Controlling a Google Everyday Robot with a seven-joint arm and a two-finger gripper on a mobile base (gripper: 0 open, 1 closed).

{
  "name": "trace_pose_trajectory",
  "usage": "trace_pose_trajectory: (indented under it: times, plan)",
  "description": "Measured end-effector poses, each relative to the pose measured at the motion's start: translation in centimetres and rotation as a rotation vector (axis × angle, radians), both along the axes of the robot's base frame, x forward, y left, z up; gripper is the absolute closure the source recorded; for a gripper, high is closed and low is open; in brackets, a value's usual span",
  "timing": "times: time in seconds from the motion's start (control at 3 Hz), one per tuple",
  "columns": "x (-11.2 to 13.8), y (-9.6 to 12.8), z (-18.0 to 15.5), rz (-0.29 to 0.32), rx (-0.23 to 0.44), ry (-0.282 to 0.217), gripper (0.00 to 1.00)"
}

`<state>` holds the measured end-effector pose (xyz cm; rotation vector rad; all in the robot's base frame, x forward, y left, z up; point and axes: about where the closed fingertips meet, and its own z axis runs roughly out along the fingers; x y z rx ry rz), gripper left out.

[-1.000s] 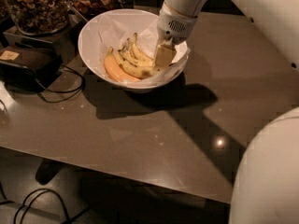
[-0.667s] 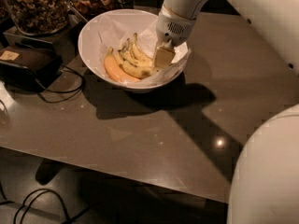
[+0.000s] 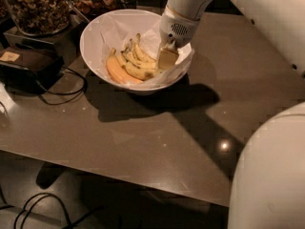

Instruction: Pick banana from white bowl

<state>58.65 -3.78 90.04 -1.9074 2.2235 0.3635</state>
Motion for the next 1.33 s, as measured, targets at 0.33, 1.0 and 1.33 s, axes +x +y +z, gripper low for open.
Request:
trace_pose_trajectory:
  times: [0.33, 1.0, 1.33]
  plan:
    - [0.21, 0.08, -0.22, 0.004, -0.004, 0.006, 0.58]
    - [0.44, 0.12, -0.70, 0.008, -0.015, 0.025, 0.58]
    - [0.54, 0.08, -0.67, 0.008, -0.018, 0.031, 0.58]
